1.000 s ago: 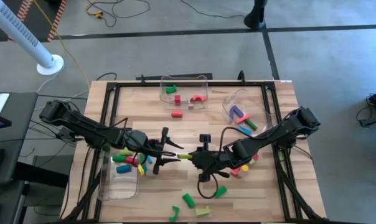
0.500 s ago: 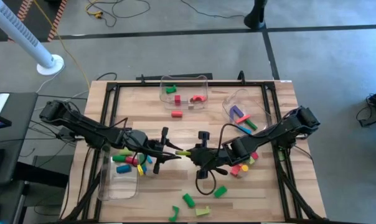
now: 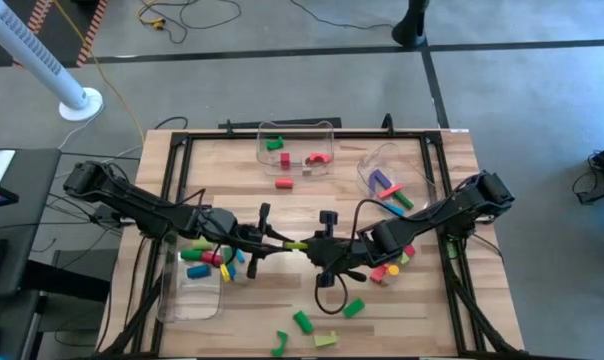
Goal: Sort blocks by size
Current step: Put the light green rectangular block into the right transparent bin
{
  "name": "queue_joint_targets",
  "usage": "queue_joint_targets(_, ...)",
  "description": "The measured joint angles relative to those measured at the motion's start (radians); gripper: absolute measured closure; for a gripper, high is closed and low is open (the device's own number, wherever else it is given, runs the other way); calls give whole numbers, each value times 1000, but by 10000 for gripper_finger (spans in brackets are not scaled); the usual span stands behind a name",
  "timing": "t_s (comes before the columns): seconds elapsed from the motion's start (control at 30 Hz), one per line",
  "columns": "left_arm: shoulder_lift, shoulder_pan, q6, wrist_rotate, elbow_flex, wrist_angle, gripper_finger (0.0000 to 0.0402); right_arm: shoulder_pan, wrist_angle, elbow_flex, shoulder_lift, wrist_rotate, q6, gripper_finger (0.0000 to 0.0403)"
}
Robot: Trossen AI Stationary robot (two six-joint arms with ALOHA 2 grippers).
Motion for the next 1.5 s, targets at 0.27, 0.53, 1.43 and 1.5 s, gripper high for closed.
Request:
queue_joint_targets(0.27,0,0,28,1,0,22,343,6,-8,1,-5,2,-11,304)
queue_joint_targets(0.53,0,49,44,37,0,73,343,66,-88,-1,-79,130,-11,286)
queue_joint_targets(1.43,0,160,26,299,0,367,344,140,44,-1,-182,323,-190,283)
queue_joint_targets(1.5,0,160,26,299,0,367,344,134,49,-1,-182,324,-196,283)
